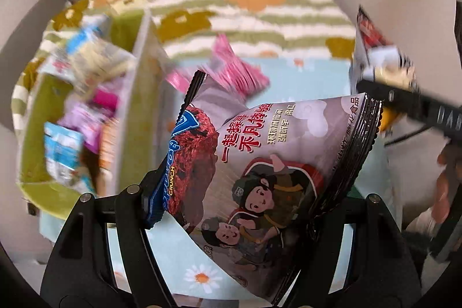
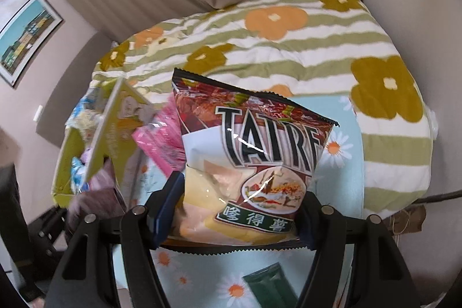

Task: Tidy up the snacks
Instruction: 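Lift both held packets toward the green box, then drop the chocolate packet into the green box while the right tool drops the TAIRE bag in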

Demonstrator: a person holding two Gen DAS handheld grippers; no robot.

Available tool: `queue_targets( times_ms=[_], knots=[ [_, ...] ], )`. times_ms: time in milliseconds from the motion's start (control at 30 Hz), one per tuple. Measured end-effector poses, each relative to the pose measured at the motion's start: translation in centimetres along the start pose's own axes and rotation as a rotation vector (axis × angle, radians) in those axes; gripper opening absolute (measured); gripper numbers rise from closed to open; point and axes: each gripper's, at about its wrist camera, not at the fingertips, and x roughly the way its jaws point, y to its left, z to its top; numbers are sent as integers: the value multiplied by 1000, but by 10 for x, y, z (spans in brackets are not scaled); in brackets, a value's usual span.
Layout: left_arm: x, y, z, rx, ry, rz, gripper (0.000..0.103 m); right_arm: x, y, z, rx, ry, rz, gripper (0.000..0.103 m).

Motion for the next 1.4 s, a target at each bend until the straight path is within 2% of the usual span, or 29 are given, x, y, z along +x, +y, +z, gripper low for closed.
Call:
queue_targets(
  times_ms=[167, 333, 567, 767, 900, 933, 967, 1033, 1200, 1400],
  knots=[
    [-41, 42, 19, -55, -79, 20, 68, -19, 43, 6, -70, -26, 36, 65],
    [-59, 104, 36, -88, -121, 50, 68, -22, 103, 14, -135, -45, 82, 65],
    [-53, 201, 47, -106, -114, 70, 68, 4, 194, 23, -174, -64, 131, 65],
    [-24, 260, 50, -78, -65, 63, 69, 39, 253, 25, -170, -53, 132, 65],
    [0, 283, 52, -62, -26, 44, 71, 57, 275, 21, -151, -38, 120, 65],
    [4, 286, 53, -56, -18, 41, 76, 62, 280, 19, -144, -34, 113, 65],
    [8, 290, 54, -48, -15, 34, 88, 63, 281, 17, -139, -33, 110, 65],
    [10, 296, 54, -41, -25, 22, 103, 67, 287, 13, -127, -30, 99, 65],
    [1, 310, 49, -58, -39, -5, 103, 73, 291, 6, -102, -16, 73, 65],
    [-31, 326, 28, -142, -67, -40, 103, 69, 300, 0, -141, 7, 67, 65]
  ],
)
